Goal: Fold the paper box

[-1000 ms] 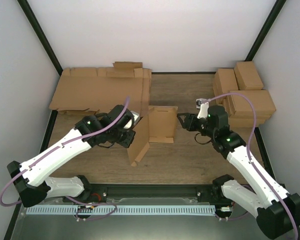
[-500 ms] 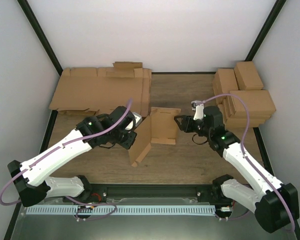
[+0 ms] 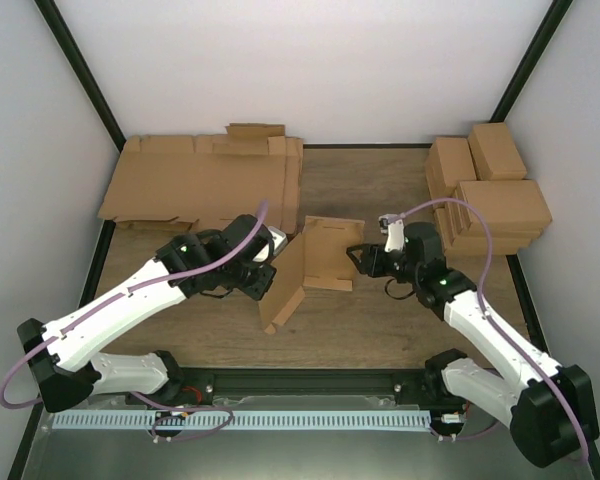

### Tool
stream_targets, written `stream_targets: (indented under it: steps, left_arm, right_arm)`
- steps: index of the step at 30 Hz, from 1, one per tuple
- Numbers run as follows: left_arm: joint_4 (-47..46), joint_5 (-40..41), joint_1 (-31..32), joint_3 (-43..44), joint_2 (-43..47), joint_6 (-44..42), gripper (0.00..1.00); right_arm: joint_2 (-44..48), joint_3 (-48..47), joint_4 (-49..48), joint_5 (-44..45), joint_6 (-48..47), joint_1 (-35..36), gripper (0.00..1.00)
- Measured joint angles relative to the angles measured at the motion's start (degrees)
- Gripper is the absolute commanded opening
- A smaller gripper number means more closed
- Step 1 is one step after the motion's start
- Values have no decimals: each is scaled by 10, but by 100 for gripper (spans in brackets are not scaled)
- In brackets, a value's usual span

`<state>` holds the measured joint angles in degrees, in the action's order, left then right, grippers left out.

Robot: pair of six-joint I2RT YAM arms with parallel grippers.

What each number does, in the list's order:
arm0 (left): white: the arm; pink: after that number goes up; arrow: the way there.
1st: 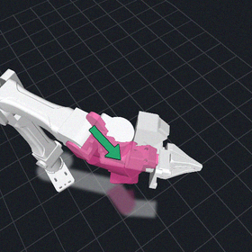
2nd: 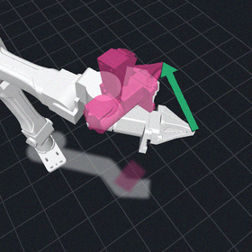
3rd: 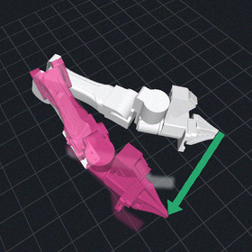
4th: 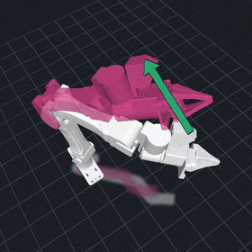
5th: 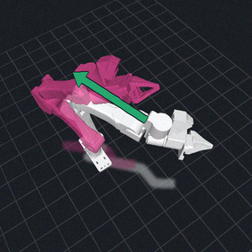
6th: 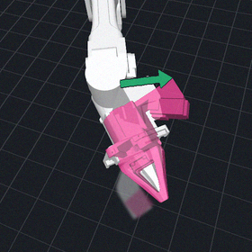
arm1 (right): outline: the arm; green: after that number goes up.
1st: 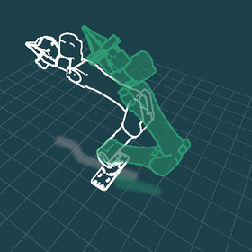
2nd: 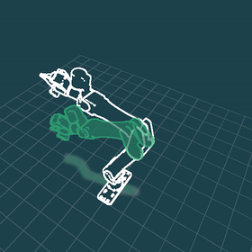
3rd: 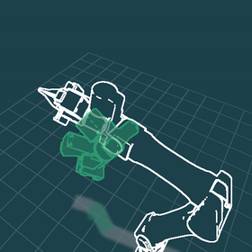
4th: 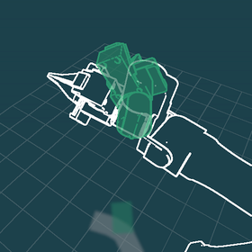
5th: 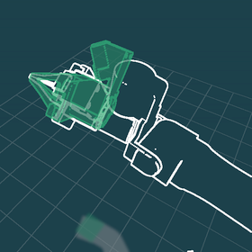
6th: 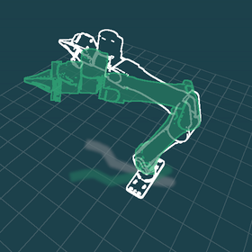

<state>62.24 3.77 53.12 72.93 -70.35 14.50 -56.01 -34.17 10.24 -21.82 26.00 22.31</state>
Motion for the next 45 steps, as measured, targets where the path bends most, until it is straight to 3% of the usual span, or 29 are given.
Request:
stream_targets:
  steps: [3, 8, 12, 19, 31, 45]
  left_arm:
    - [0, 1, 1, 0, 0, 0, 4]
    - [0, 6, 2, 0, 0, 0, 4]
    - [0, 8, 2, -4, 0, 0, 4]
    - [0, 10, 2, -5, 0, 0, 4]
    - [-1, 10, 2, -5, 0, 0, 4]
    - [-2, 11, 4, -6, -1, -1, 4]
  right_arm:
    - [27, 0, 10, 7, -7, 0, 76]
    - [94, -2, 16, 26, -17, 0, 77]
    - [126, -2, 19, 48, -16, 0, 72]
    - [137, -2, 26, 115, 2, 0, 52]
    - [47, -28, 7, 98, 2, 0, 53]
    - [98, -28, -8, 143, 5, 0, 52]
